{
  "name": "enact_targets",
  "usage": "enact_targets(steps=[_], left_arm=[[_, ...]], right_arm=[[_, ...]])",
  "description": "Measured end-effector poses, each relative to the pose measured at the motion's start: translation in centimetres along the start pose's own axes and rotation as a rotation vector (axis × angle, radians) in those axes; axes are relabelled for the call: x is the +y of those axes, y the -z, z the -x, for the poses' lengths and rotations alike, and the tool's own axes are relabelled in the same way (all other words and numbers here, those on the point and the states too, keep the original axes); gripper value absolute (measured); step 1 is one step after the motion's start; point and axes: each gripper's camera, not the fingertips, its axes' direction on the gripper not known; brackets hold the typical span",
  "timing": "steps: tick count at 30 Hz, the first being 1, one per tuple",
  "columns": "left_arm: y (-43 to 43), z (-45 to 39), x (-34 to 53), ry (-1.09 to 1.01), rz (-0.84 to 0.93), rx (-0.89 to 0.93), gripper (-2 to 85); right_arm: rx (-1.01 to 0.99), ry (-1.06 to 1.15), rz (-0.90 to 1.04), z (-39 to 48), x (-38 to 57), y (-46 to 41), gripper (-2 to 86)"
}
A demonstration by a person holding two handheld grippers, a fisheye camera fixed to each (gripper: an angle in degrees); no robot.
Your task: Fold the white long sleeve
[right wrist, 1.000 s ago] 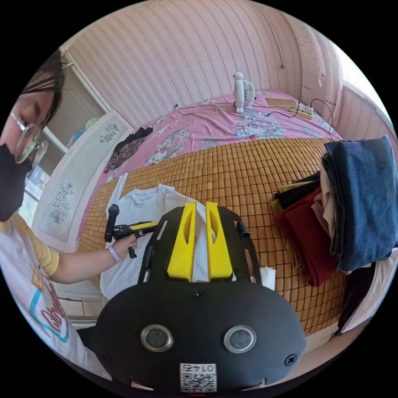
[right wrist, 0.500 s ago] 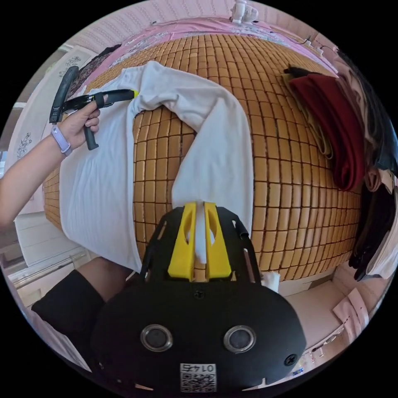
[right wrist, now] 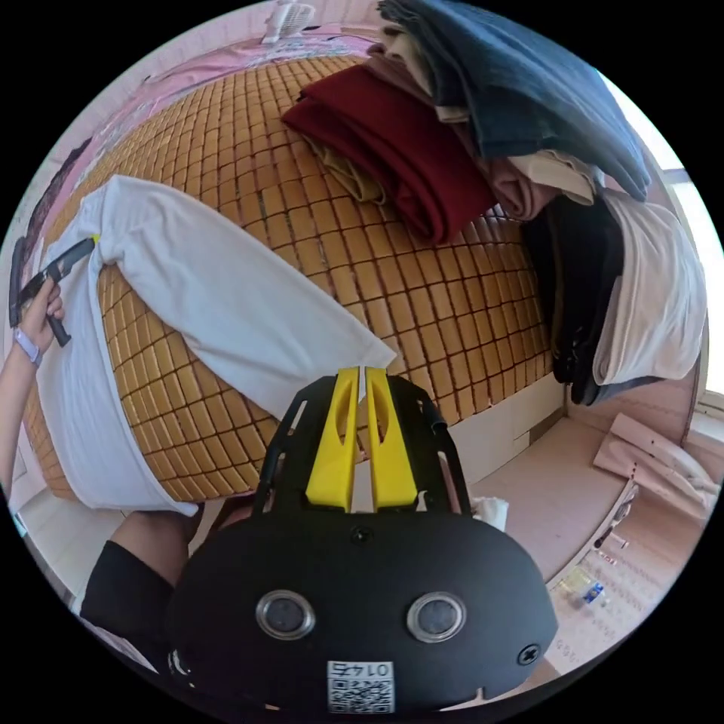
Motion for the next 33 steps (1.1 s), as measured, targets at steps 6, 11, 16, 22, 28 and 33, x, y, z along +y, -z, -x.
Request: enact_targets(steps=[6,11,16,22,28,33], left_arm=[[-0.1,-1.0,-0.4,-0.025,0.002,-0.030,-1.0],[0.0,-1.3,-0.8,0.000,0.018,-0.033,-1.0],[1.1,-0.7,-1.6,0.038,-0.032,-0.019,-0.7],[2.1,-0.1,-4.2,0.009,-0.118,-0.047,6.4],[0.3,1.2,-7.9,-0.021,-0.025,-0.129,7.6],[-0.1,1.2,-8.0,-0.088,0.020,-0.123,0.9]], right_arm=[[-0.038,0.059,0.014,1.5,-1.4,-2.1,-0.8],[0.029,0.210,0.028,3.4,-1.3,-1.8,-0.9],[0.236,0.101,-0.009,2.2,-1.3,-1.2,-0.1],[0.049,0.058,-0.036,2.8,-1.1,-0.8,6.3],[-0.017,0.073,-0.009,3.4,-0.8,-1.9,1.7],[0.052,0.149,-0.047,3.7,-2.4,-1.4,0.3]])
